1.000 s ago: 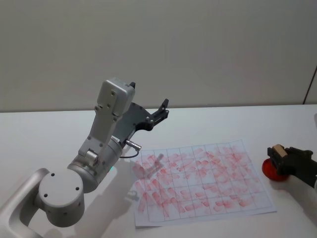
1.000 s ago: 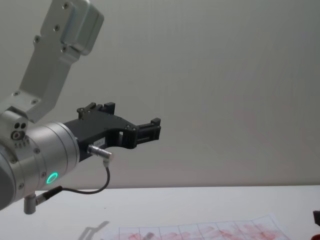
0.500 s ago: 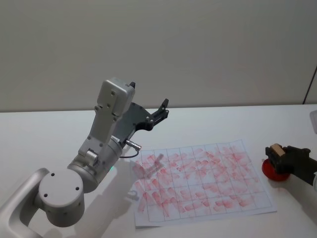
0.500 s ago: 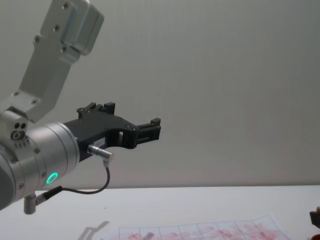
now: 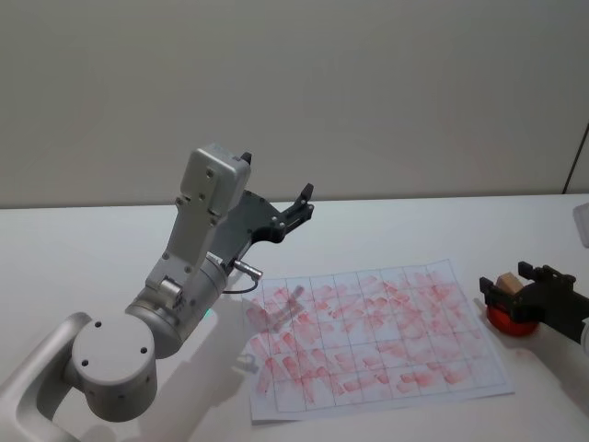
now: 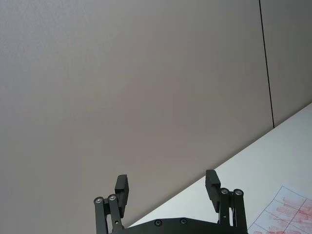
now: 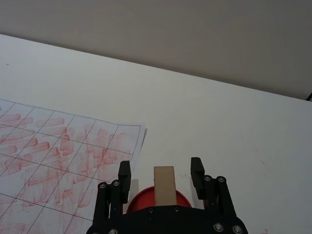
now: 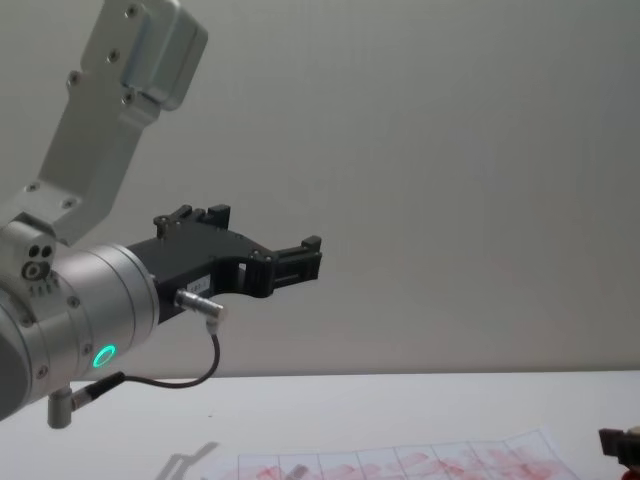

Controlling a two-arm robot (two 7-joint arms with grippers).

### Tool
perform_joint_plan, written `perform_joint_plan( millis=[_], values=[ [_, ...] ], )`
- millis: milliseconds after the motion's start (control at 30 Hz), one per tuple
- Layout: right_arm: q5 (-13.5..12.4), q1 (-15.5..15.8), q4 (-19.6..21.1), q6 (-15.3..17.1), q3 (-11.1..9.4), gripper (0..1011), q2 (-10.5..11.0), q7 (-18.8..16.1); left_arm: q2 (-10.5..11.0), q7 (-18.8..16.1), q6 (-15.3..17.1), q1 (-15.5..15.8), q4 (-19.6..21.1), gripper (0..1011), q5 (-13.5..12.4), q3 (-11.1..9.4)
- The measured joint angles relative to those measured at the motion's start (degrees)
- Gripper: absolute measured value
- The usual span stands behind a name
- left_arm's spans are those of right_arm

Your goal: Use the one hand to pick up the stamp and affix it onto the A4 paper.

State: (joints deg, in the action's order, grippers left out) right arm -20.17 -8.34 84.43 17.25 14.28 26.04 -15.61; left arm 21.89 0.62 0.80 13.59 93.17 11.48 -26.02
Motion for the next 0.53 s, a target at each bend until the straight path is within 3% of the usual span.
perform_joint_plan(
  millis=[333,533],
  values=[
    [0.12,-0.09,-0.08,0.07,0.00,983,-0.03,-0.12,0.00,0.00,0.00,0.00,0.00,1001,0.00,0.00],
    [0.15,-0.12,-0.12,0.10,0.00,1001,-0.03,-0.15,0.00,0.00,0.00,0.00,0.00,1001,0.00,0.00]
  ],
)
